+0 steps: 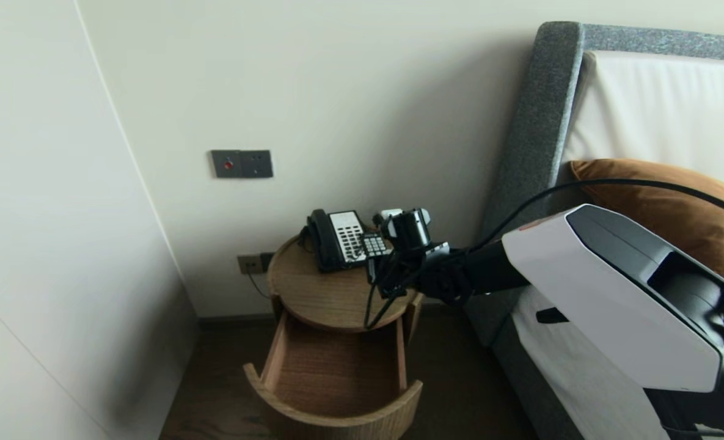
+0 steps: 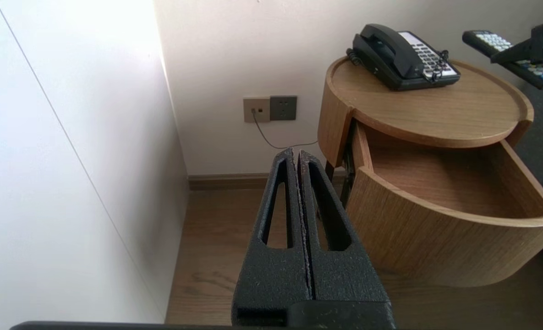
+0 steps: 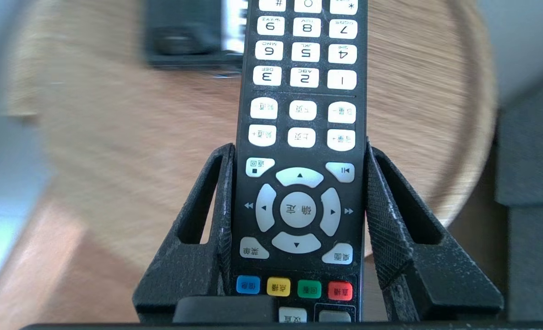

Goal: Put the remote controls on the table in the drawer one by one

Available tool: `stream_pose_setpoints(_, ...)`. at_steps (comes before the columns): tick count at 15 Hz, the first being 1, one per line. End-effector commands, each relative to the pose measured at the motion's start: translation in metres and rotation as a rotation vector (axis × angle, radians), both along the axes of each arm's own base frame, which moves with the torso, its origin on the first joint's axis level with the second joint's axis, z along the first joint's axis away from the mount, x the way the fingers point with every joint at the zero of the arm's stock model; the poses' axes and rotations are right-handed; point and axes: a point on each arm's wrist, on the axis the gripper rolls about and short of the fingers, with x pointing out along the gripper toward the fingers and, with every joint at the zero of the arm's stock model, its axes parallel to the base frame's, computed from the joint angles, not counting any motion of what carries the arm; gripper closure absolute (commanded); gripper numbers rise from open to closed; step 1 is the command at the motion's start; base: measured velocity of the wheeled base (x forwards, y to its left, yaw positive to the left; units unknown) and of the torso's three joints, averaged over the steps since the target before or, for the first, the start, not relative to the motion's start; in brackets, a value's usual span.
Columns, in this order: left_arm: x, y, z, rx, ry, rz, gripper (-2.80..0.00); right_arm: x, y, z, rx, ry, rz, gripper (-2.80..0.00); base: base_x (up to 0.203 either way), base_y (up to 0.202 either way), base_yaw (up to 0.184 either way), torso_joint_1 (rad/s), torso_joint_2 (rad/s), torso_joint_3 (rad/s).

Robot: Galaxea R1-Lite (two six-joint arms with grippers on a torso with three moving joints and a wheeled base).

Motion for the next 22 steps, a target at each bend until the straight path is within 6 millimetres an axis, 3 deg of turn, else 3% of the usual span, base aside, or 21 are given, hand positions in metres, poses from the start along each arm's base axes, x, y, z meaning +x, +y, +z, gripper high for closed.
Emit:
stream_pose_setpoints(1,0.0,0.0,0.0,0.0,-0.001,0.0,0.0,-0.014,0.009,0.01,0.013,-0.021,0.031,0.0,0.0,0.0,0.0,0.0,0.0,0.0)
stream_pose_setpoints(4,0.0,0.0,0.0,0.0,-0.001,0.0,0.0,-0.04,0.024,0.011,0.018,-0.013,0.112,0.0,0.0,0.0,0.0,0.0,0.0,0.0)
stream_pose_setpoints(10,0.0,0.0,0.0,0.0,-0.002,0.0,0.0,-0.074,0.031,0.003,0.002,0.064,0.25,0.0,0.0,0.0,0.0,0.0,0.0,0.0)
stream_pose_setpoints(14,0.0,0.0,0.0,0.0,-0.002,0.0,0.0,-0.084,0.045,0.006,-0.015,0.043,0.302,0.0,0.0,0.0,0.0,0.0,0.0,0.0)
stream_pose_setpoints(22,0.0,0.0,0.0,0.0,0.0,0.0,0.0,-0.092,0.059,-0.016,-0.163,0.023,0.413,0.0,0.0,0.0,0.0,0.0,0.0,0.0)
